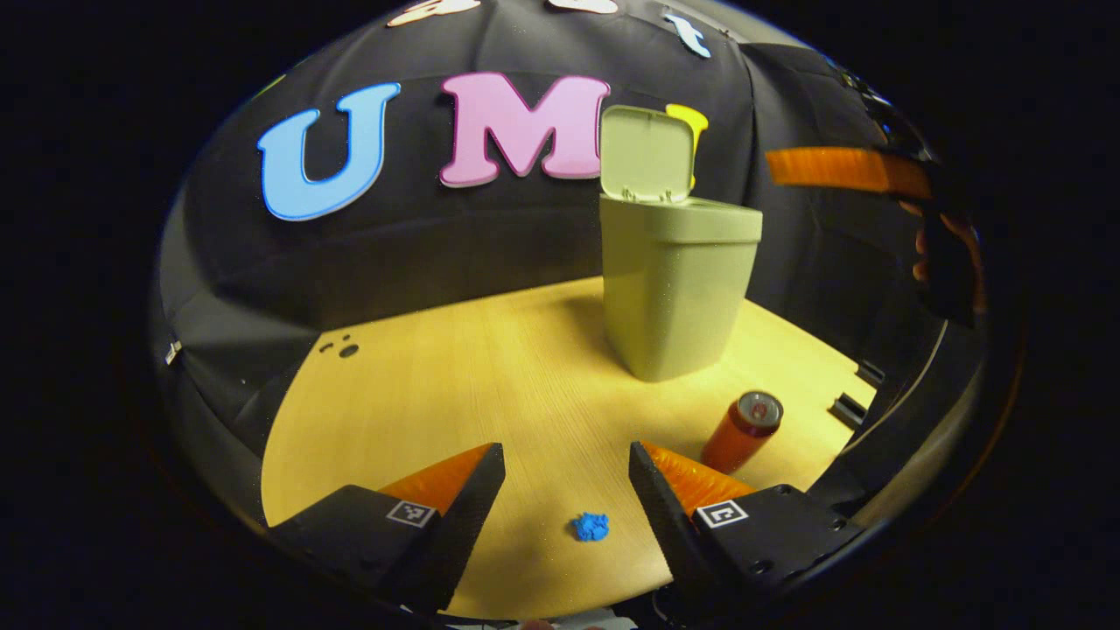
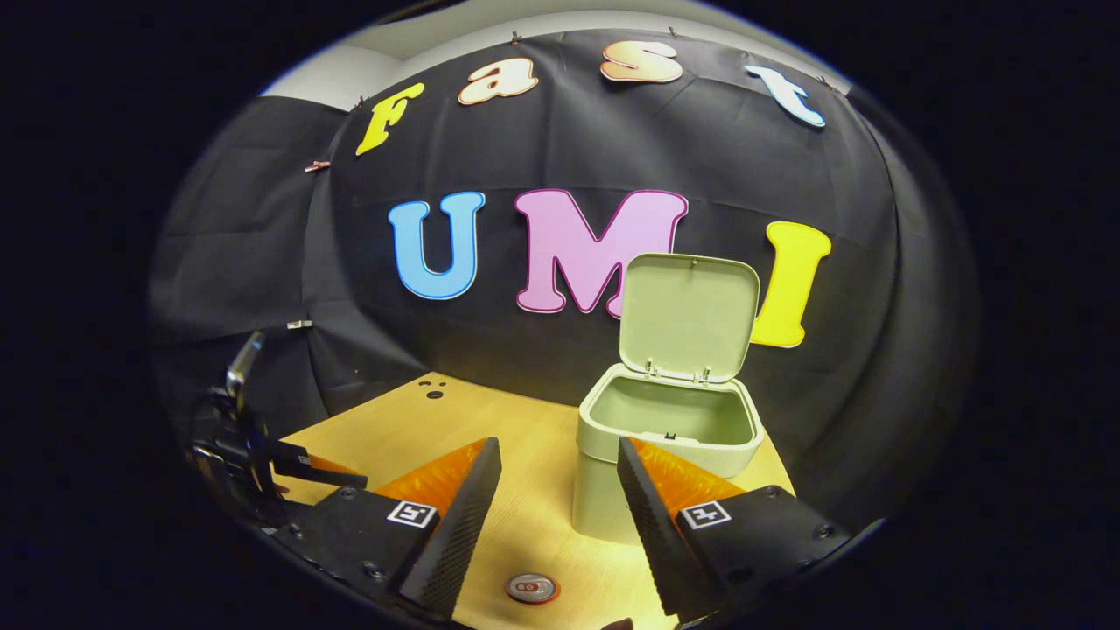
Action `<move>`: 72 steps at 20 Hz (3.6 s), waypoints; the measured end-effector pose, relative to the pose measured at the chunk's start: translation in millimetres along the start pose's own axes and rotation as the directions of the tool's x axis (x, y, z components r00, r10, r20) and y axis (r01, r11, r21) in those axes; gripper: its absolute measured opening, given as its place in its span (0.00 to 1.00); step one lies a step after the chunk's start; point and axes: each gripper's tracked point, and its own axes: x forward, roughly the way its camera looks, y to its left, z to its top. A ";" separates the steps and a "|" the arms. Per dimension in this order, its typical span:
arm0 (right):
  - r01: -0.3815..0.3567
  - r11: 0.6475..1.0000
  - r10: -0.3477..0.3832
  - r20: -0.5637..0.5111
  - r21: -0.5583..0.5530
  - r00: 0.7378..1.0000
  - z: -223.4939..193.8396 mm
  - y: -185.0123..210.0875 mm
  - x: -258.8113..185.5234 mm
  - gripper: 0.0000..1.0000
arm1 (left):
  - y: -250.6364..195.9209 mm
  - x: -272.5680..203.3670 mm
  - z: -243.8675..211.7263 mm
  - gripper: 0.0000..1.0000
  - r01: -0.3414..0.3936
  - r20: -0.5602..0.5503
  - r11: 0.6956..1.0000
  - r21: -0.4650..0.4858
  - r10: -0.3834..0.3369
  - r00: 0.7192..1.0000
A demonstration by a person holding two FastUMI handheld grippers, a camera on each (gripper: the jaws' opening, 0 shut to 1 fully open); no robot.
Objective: Press the lid of the desktop garbage bin to open it, pick up the crumpled paper on the desktop and throw it into the bin, then pick up the pop can on the desktop and drop it into the bin, and finally close the garbage bin lid.
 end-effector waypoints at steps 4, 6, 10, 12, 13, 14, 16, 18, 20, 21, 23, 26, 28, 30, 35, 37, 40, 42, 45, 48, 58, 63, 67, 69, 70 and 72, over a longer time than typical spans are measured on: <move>0.020 1.000 -0.020 -0.013 -0.006 1.000 -4.9 -2.2 -3.5 0.86 | -9.0 18.3 -38.8 0.93 0.046 -0.092 0.999 -0.022 -0.048 0.995; 0.030 1.000 -0.030 -0.021 -0.007 0.999 -7.7 -4.1 -5.2 0.86 | -10.8 25.3 -59.5 0.92 0.057 -0.146 0.998 -0.031 -0.061 0.987; 0.054 0.999 -0.054 -0.037 -0.003 0.998 -11.9 -12.5 -4.2 0.86 | -17.8 41.8 -88.5 0.82 0.074 -0.238 0.996 -0.055 -0.085 0.968; 0.067 0.998 -0.067 -0.041 0.005 0.997 -12.0 -16.3 -3.9 0.86 | -18.0 46.2 -97.4 0.81 0.072 -0.264 0.996 -0.050 -0.083 0.961; 0.073 0.997 -0.073 -0.041 0.007 0.996 -12.3 -18.5 -4.2 0.86 | -17.8 49.3 -100.8 0.80 0.074 -0.275 0.996 -0.046 -0.084 0.958; 0.078 0.997 -0.078 -0.043 0.007 0.996 -13.2 -20.2 -3.9 0.86 | -18.6 52.6 -102.2 0.79 0.080 -0.282 0.996 -0.043 -0.089 0.955; 0.085 0.996 -0.085 -0.049 -0.003 0.995 -15.2 -21.4 -4.5 0.86 | -22.7 55.3 -105.7 0.77 0.106 -0.298 0.993 -0.048 -0.115 0.948; 0.094 0.996 -0.094 -0.051 -0.010 0.994 -14.3 -24.1 -5.3 0.86 | -26.2 60.2 -109.8 0.73 0.126 -0.317 0.991 -0.046 -0.135 0.939; 0.101 0.995 -0.102 -0.051 -0.011 0.994 -14.7 -26.6 -6.4 0.86 | -28.0 63.2 -113.5 0.69 0.135 -0.330 0.990 -0.034 -0.138 0.934; 0.108 0.994 -0.108 -0.051 -0.014 0.993 -14.2 -28.3 -7.4 0.86 | -29.3 64.0 -115.0 0.68 0.142 -0.335 0.989 -0.031 -0.144 0.931; 0.121 0.993 -0.121 -0.053 -0.017 0.991 -14.5 -32.8 -9.0 0.86 | -29.3 65.4 -118.6 0.61 0.152 -0.348 0.988 -0.022 -0.150 0.925; 0.132 0.991 -0.133 -0.054 -0.015 0.990 -16.0 -36.9 -11.6 0.86 | -31.8 66.6 -120.7 0.46 0.162 -0.359 0.987 0.000 -0.151 0.921; 0.137 0.990 -0.138 -0.055 -0.017 0.989 -17.8 -39.8 -13.1 0.86 | -31.4 67.7 -119.6 0.39 0.168 -0.356 0.986 0.008 -0.155 0.921; 0.138 0.990 -0.139 -0.066 -0.016 0.988 -22.4 -41.2 -14.3 0.86 | -30.4 67.9 -116.2 0.43 0.166 -0.350 0.986 0.004 -0.155 0.924; 0.130 0.991 -0.130 -0.082 -0.015 0.988 -28.0 -40.6 -10.2 0.87 | -20.6 66.4 -89.5 0.39 0.145 -0.305 0.989 0.003 -0.137 0.942; 0.129 0.992 -0.130 -0.086 -0.015 0.988 -29.9 -41.0 -7.2 0.87 | -17.8 64.7 -70.0 0.44 0.142 -0.272 0.990 0.006 -0.135 0.953; 0.128 0.992 -0.130 -0.097 -0.020 0.987 -35.2 -41.5 -2.3 0.87 | -10.7 61.6 -28.4 0.47 0.128 -0.204 0.991 -0.022 -0.130 0.970; 0.127 0.992 -0.128 -0.107 -0.021 0.986 -40.0 -41.9 0.1 0.87 | -7.1 59.8 2.0 0.46 0.127 -0.147 0.991 -0.035 -0.131 0.981; 0.132 0.991 -0.133 -0.122 -0.018 0.984 -47.2 -44.0 2.6 0.87 | -4.3 58.9 50.4 0.43 0.132 -0.051 0.991 -0.014 -0.133 0.990; 0.139 0.990 -0.141 -0.132 -0.021 0.981 -52.2 -45.5 4.0 0.87 | -5.6 55.3 101.8 0.43 0.145 0.047 0.989 -0.002 -0.145 0.988; 0.172 0.985 -0.171 -0.155 -0.011 0.973 -68.4 -47.5 -10.8 0.87 | -21.2 45.5 243.1 0.39 0.258 0.301 0.966 -0.012 -0.243 0.922; 0.168 0.986 -0.166 -0.163 0.003 0.973 -72.3 -41.5 -20.4 0.87 | -48.1 59.1 290.2 0.42 0.292 0.359 0.954 0.059 -0.294 0.886; 0.172 0.985 -0.168 -0.168 0.009 0.971 -76.1 -38.3 -29.3 0.87 | -74.6 79.5 311.7 0.42 0.323 0.371 0.940 0.112 -0.342 0.864; 0.185 0.983 -0.181 -0.168 0.007 0.969 -75.8 -43.2 -33.1 0.87 | -83.9 92.3 315.5 0.42 0.334 0.357 0.935 0.117 -0.353 0.865; 0.194 0.981 -0.191 -0.168 0.006 0.967 -75.7 -46.6 -36.7 0.87 | -88.0 99.2 316.9 0.42 0.339 0.352 0.934 0.115 -0.357 0.865; 0.221 0.975 -0.217 -0.166 0.004 0.962 -75.7 -55.8 -42.0 0.87 | -93.9 113.5 318.1 0.42 0.343 0.336 0.932 0.117 -0.362 0.870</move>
